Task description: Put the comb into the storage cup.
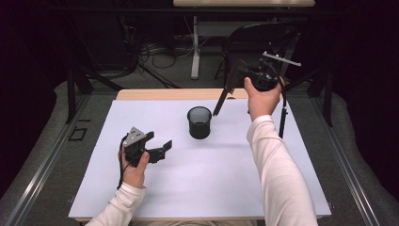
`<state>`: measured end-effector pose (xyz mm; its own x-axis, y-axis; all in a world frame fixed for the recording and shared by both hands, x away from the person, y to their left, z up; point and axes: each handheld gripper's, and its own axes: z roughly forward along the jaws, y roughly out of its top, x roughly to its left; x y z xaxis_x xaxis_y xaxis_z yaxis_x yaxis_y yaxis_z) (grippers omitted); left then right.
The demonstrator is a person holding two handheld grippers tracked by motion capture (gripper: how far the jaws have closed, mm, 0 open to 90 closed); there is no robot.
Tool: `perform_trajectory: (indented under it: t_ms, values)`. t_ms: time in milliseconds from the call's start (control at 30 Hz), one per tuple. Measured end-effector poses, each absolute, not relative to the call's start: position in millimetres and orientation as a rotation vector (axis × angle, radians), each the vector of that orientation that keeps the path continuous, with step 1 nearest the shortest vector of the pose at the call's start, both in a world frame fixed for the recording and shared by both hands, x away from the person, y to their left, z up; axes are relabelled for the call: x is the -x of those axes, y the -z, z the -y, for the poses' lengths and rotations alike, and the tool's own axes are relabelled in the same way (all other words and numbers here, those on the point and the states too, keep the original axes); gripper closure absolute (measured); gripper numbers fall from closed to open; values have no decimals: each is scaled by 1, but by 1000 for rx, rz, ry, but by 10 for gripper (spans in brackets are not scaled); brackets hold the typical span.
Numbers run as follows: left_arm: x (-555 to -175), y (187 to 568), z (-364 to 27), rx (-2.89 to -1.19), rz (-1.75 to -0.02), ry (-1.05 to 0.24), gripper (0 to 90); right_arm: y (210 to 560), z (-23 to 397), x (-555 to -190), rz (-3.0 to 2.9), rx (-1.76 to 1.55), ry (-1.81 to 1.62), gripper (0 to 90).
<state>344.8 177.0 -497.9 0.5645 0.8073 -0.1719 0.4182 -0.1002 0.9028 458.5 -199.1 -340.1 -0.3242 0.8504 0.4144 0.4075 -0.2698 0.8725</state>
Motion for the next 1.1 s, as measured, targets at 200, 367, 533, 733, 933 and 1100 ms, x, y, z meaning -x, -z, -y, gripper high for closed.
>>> perform_trajectory:
  t_ms: [200, 367, 533, 733, 933, 1100]
  values:
    - [-345, 498, -177, -1723, -1027, -451, 163, 340, 190, -459, -1625, -1534, -1634, 883]
    - [-345, 498, -177, -1722, -1026, -452, 163, 342, 182, -461, -1635, -1534, -1638, 883]
    - [-345, 498, -177, -1721, -1026, -450, 163, 343, 175, -463, -1637, -1533, -1646, 883]
    - [-345, 498, -178, -1718, -1028, -451, 163, 346, 165, -465, -1648, -1526, -1651, 883]
    - [-345, 498, -178, -1717, -1029, -451, 163, 351, 156, -467, -1671, -1522, -1639, 882]
    - [-345, 498, -178, -1714, -1031, -451, 163, 356, 151, -469, -1682, -1524, -1637, 882]
